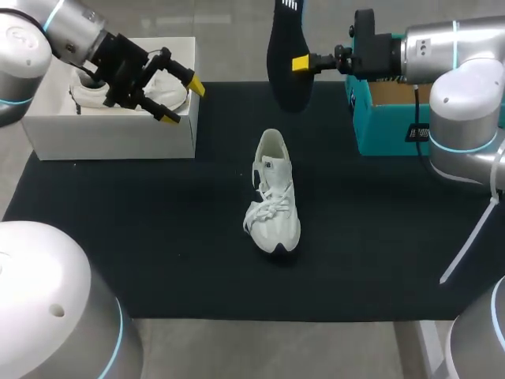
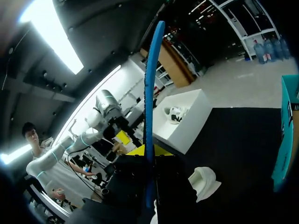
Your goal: Take the shoe out of the shoebox, open the shoe tongue, remove and reinsert the insole, then place the shoe into the shoebox
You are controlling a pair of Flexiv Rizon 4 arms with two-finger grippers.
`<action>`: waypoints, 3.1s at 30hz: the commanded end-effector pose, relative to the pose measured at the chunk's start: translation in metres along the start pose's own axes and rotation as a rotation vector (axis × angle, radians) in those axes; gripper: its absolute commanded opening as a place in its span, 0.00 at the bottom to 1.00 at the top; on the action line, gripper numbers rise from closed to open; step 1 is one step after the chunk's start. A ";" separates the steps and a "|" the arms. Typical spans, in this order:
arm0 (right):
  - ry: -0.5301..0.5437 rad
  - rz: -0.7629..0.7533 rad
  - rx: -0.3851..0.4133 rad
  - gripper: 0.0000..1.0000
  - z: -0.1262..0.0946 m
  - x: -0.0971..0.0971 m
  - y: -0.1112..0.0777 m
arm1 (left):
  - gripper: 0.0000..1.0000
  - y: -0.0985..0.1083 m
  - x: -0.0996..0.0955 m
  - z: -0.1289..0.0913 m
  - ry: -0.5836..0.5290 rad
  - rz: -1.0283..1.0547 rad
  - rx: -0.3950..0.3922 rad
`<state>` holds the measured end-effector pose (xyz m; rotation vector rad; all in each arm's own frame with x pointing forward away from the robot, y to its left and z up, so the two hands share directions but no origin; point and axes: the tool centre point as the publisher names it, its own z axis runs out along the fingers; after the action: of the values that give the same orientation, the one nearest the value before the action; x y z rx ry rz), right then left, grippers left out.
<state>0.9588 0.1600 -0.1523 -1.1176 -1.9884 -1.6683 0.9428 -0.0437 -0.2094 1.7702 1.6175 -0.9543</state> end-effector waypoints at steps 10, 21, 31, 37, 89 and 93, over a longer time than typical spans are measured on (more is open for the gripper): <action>-0.199 -0.125 -0.029 0.00 0.035 -0.038 -0.016 | 1.00 0.000 0.000 0.000 0.003 0.001 0.000; -0.164 -0.078 0.007 0.00 0.057 -0.065 -0.047 | 1.00 0.000 0.000 0.000 0.003 0.001 0.000; -0.158 -0.115 -0.008 0.00 0.071 -0.084 -0.057 | 1.00 0.000 0.000 0.000 0.003 0.001 0.000; -0.169 -0.133 -0.016 0.00 0.076 -0.090 -0.064 | 1.00 0.000 0.000 0.000 0.003 0.001 0.000; -0.093 -0.074 -0.041 0.00 0.074 -0.119 -0.112 | 1.00 0.000 0.000 0.000 0.003 0.001 0.000; -0.095 -0.053 -0.036 0.00 0.076 -0.123 -0.122 | 1.00 0.000 0.000 0.000 0.003 0.001 0.000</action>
<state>0.9694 0.1827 -0.3334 -1.1812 -2.0743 -1.7093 0.9428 -0.0437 -0.2094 1.7703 1.6174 -0.9543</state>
